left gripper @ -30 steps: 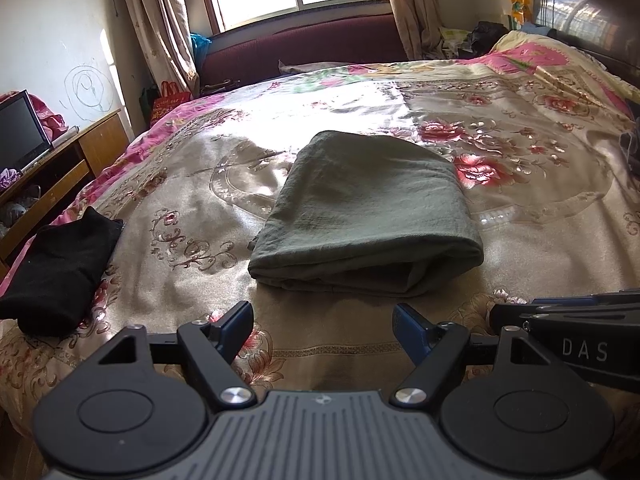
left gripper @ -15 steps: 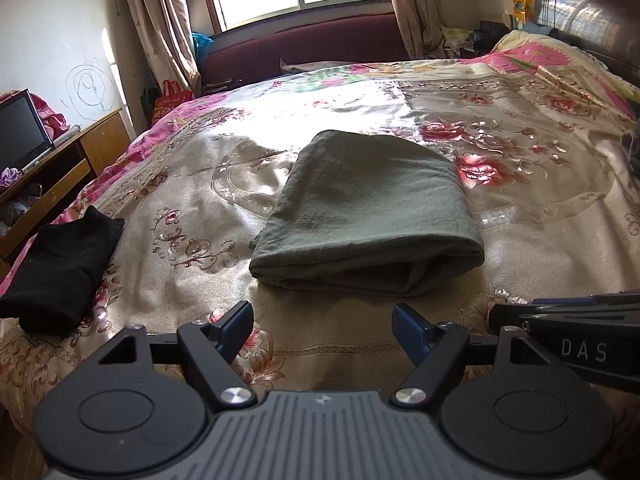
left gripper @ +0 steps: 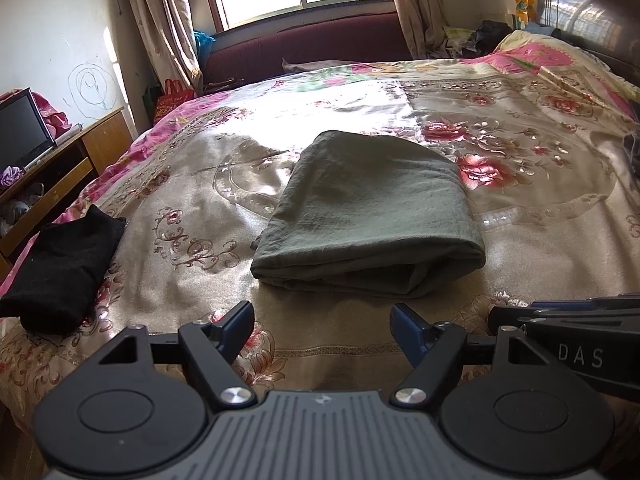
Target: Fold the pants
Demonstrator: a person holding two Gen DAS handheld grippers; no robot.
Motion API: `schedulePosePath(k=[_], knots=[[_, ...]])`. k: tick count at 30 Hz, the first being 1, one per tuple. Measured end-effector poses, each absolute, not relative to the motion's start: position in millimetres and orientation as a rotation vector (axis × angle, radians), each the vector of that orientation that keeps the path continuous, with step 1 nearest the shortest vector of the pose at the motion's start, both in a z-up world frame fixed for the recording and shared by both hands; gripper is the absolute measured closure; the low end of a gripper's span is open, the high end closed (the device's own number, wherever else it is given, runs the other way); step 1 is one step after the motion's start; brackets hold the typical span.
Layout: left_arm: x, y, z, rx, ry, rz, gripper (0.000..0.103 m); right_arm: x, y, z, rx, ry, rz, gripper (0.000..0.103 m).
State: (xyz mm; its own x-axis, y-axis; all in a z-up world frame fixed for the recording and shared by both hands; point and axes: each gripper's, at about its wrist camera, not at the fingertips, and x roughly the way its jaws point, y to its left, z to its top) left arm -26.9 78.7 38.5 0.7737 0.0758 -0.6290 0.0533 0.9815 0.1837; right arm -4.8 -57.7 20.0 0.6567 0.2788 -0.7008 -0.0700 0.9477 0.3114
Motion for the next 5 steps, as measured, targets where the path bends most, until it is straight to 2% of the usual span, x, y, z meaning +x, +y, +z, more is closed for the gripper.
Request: schedulePosePath(k=[5], knots=[[-26.4, 78.0, 39.7, 0.191, 0.687, 0.011, 0.016, -5.2, -58.7, 21.1, 0.272, 0.83, 0.2, 0.071]])
